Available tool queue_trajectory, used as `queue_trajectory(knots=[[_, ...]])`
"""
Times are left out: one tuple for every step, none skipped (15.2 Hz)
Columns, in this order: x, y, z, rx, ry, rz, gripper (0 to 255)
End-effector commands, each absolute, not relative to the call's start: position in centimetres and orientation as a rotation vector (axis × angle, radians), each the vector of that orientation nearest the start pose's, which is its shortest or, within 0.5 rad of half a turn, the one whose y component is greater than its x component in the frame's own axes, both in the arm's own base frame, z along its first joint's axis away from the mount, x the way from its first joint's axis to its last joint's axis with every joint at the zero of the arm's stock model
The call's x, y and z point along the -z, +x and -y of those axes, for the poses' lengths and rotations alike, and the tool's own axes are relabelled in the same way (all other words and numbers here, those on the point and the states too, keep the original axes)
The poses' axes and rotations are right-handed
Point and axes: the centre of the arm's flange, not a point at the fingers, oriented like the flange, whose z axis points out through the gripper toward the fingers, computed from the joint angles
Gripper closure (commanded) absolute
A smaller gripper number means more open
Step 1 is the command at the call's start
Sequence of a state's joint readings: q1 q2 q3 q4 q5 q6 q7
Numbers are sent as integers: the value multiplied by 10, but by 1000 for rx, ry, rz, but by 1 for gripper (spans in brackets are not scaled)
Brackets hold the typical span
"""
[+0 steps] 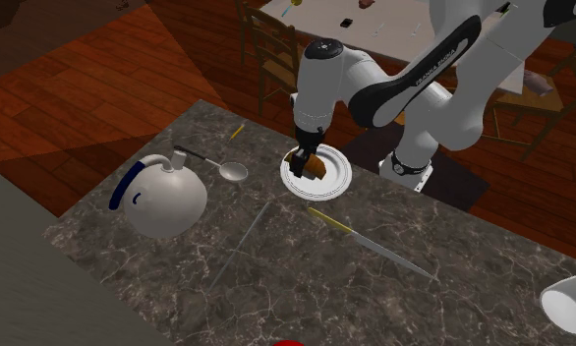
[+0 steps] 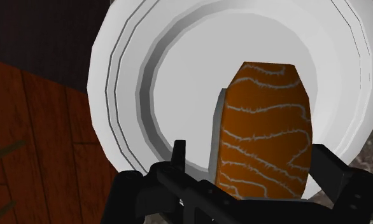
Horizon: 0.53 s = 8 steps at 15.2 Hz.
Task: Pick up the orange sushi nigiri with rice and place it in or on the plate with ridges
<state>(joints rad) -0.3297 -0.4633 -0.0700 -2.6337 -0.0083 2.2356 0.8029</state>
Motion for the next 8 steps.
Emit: queue_trajectory(knots=[[-402,360,152,90,-2569,-1741,0],[-402,360,152,90,-2569,-1741,255],[-402,360,152,90,-2569,-1741,255],[-402,360,152,90,-2569,-1741,255],[-403,360,152,90,-2569,-1741,255],[-403,360,152,90,-2569,-1741,255],[-403,360,152,90,-2569,-1741,255],[-403,360,152,90,-2569,-1741,255]])
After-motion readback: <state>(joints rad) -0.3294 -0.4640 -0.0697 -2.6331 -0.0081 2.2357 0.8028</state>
